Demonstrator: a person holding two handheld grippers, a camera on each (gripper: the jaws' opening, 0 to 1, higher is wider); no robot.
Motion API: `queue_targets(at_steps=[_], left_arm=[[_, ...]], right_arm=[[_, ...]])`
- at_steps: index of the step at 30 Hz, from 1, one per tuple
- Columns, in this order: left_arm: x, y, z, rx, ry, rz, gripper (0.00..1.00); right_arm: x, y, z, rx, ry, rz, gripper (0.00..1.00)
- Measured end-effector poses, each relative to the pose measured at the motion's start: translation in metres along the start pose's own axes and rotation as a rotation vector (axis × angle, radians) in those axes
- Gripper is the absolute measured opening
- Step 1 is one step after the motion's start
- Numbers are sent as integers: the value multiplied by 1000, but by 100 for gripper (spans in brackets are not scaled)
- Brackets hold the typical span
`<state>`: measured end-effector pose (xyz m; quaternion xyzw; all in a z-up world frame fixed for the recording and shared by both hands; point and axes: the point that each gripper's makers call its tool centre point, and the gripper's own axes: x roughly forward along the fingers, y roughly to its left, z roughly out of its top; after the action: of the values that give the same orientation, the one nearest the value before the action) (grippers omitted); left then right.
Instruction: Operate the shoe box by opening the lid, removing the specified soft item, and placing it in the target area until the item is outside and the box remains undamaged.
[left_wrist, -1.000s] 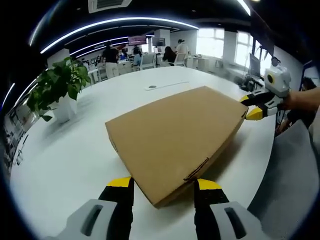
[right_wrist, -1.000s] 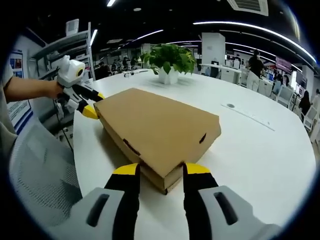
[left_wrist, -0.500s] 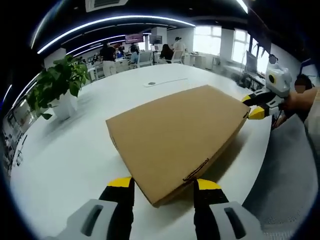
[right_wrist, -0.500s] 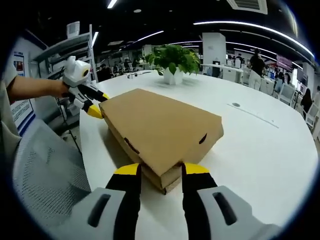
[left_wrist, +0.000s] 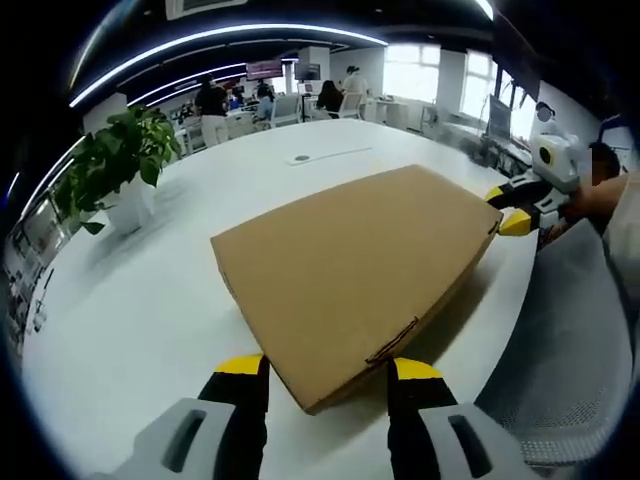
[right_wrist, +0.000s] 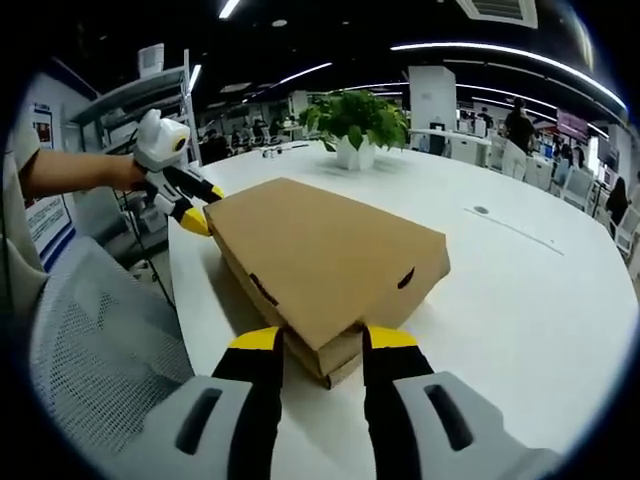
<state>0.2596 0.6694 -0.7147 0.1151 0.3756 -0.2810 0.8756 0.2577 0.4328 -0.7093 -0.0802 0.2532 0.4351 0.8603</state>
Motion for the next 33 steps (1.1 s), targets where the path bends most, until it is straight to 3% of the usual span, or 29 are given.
queue_targets(at_steps=[23,33], left_arm=[[-2,-4,0,-28,15,6,48],[-14,-4,9,-58,-18,1,48]], right_arm=[[-1,-3,3,12,-11,-15,29],[-8,-2,14,7,-32,-15,29]])
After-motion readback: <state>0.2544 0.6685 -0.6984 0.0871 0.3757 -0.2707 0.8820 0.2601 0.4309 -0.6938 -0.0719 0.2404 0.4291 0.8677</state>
